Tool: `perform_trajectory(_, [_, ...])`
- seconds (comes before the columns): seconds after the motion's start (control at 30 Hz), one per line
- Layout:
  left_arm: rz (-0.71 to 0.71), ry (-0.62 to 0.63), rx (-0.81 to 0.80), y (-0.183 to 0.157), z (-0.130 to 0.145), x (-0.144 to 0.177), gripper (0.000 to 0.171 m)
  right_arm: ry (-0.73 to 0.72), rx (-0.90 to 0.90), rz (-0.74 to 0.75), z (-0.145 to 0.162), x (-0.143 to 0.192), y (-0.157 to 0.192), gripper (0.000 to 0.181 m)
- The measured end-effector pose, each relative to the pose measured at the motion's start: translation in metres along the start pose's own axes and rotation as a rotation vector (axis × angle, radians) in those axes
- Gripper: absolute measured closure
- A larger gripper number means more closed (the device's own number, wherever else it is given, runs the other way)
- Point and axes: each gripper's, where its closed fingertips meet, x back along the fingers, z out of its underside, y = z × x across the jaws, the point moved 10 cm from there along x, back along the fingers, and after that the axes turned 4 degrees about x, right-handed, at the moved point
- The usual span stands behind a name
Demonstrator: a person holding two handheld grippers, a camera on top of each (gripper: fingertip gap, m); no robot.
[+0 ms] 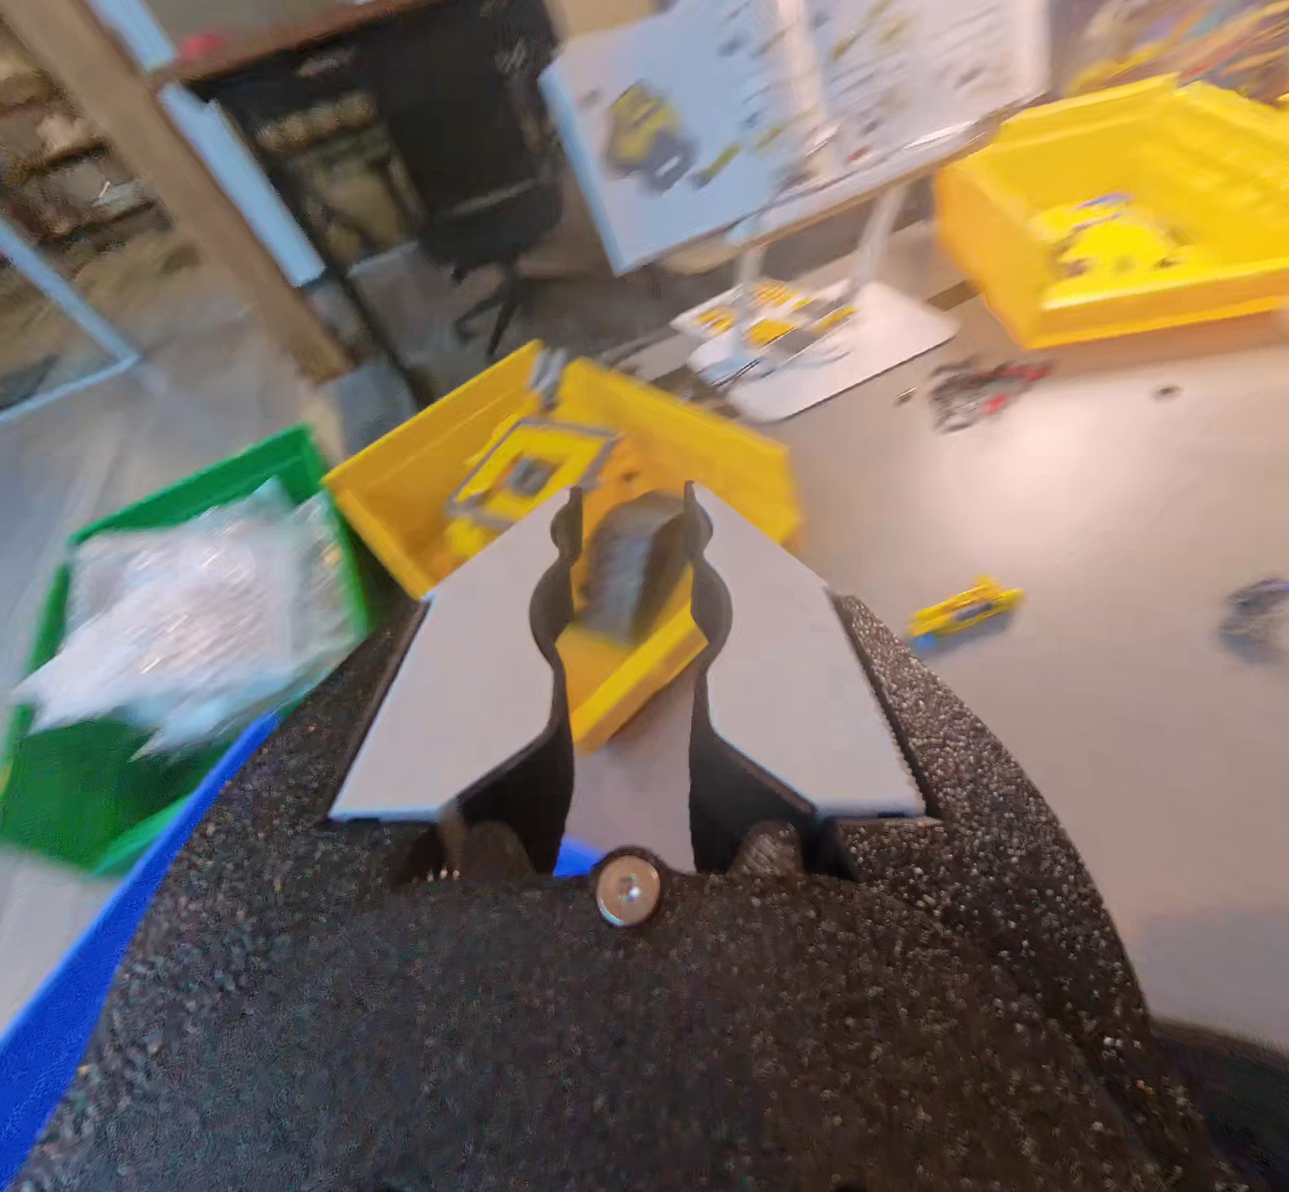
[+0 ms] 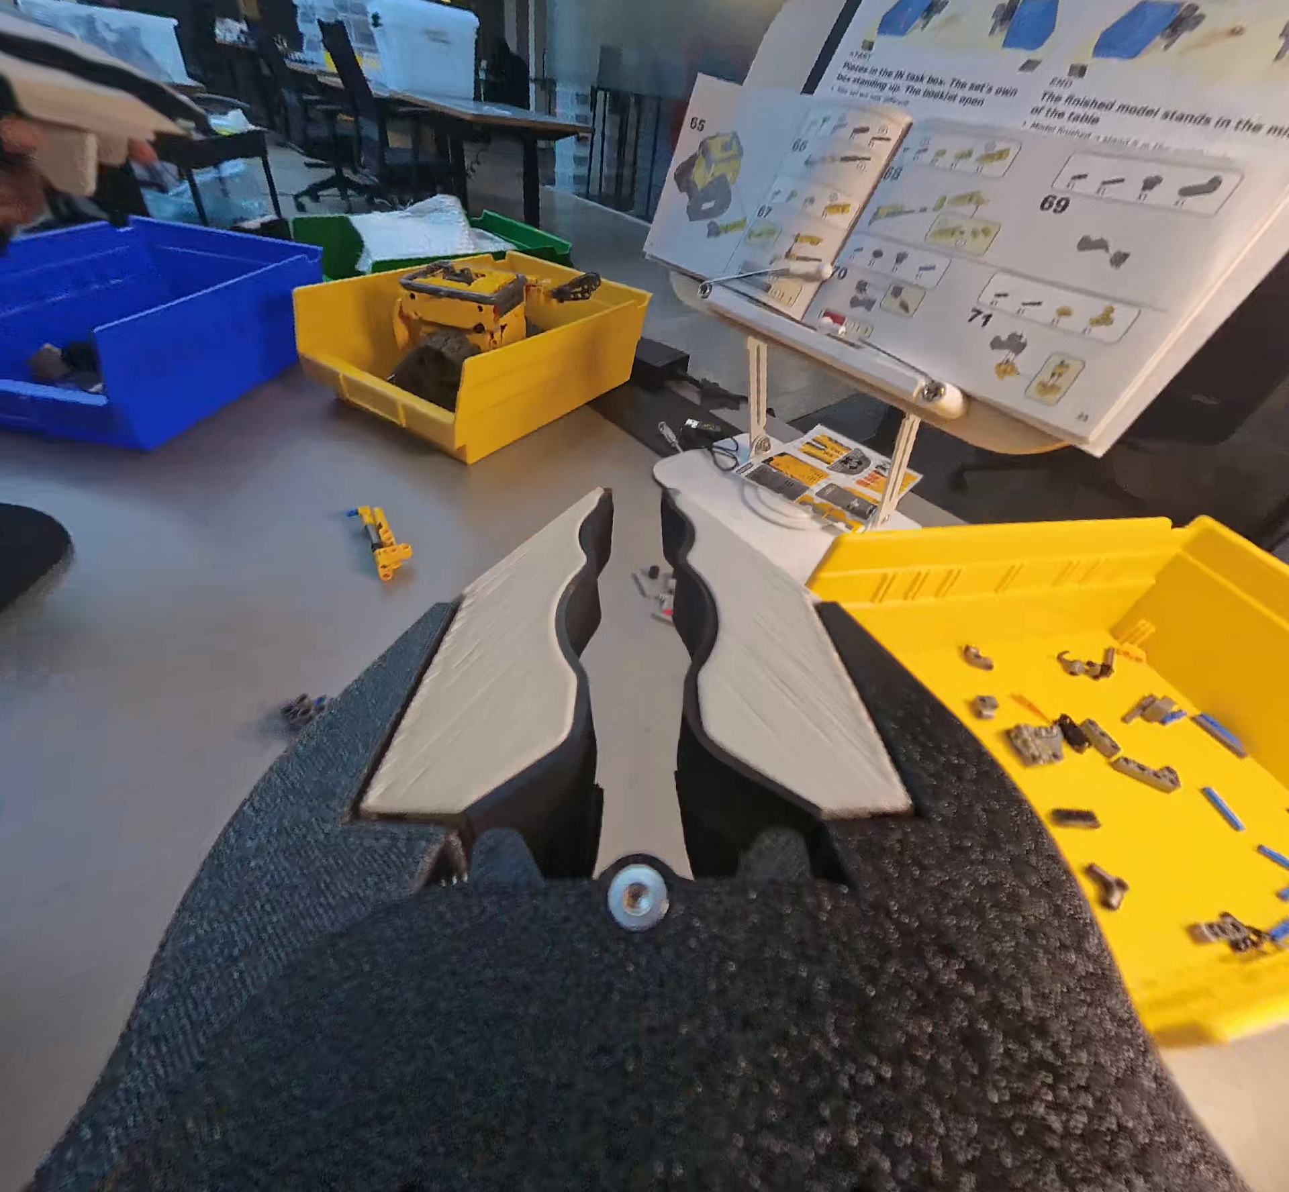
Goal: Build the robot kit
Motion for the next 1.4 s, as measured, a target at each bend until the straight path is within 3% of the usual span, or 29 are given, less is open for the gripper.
perform_trajectory(0.07, [-0.127,0.165,0.042,0.063,0.015,0.01,0.145,0.005,-0.012,-0.012,0.008,0.015,0.007,0.168])
perform_trajectory(0.17, [-0.163,0.498,0.19,0.137,0.071,0.003,0.142,-0.019,-0.036,-0.005,0.018,0.03,0.017,0.168])
perform_trajectory(0.27, [-0.137,0.698,0.275,0.167,0.126,-0.011,0.143,-0.032,-0.027,0.003,0.026,0.037,0.024,0.168])
perform_trajectory(0.33, [-0.142,0.781,0.234,0.174,0.145,-0.022,0.141,-0.009,-0.02,0.006,0.031,0.039,0.026,0.168])
perform_trajectory(0.57, [-0.138,1.008,0.195,0.191,0.175,-0.054,0.133,0.033,-0.053,-0.006,0.041,0.042,0.023,0.168])
perform_trajectory(0.63, [-0.131,1.013,0.219,0.194,0.177,-0.056,0.137,0.039,-0.052,-0.001,0.043,0.044,0.023,0.168])
perform_trajectory(0.77, [-0.078,1.021,0.305,0.196,0.18,-0.054,0.164,0.052,-0.065,0.001,0.05,0.047,0.024,0.168])
perform_trajectory(0.9, [-0.089,1.062,0.214,0.19,0.173,-0.047,0.165,0.048,-0.069,-0.002,0.05,0.048,0.024,0.168])
perform_trajectory(0.97, [-0.114,0.997,0.164,0.184,0.153,-0.039,0.165,0.042,-0.058,-0.005,0.048,0.05,0.025,0.168])
perform_trajectory(1.1, [-0.125,0.772,0.013,0.149,0.082,-0.018,0.165,0.032,-0.037,-0.01,0.042,0.052,0.027,0.168])
perform_trajectory(1.23, [0.203,0.487,-0.175,0.039,0.012,-0.021,0.165,-0.002,-0.03,-0.046,0.039,0.042,0.032,0.168])
perform_trajectory(1.3, [0.437,0.431,-0.259,-0.037,0.004,-0.032,0.165,-0.015,-0.026,-0.068,0.041,0.031,0.036,0.167])
perform_trajectory(1.4, [0.721,0.453,-0.414,-0.142,0.025,-0.059,0.165,-0.017,-0.017,-0.103,0.047,0.017,0.044,0.167])
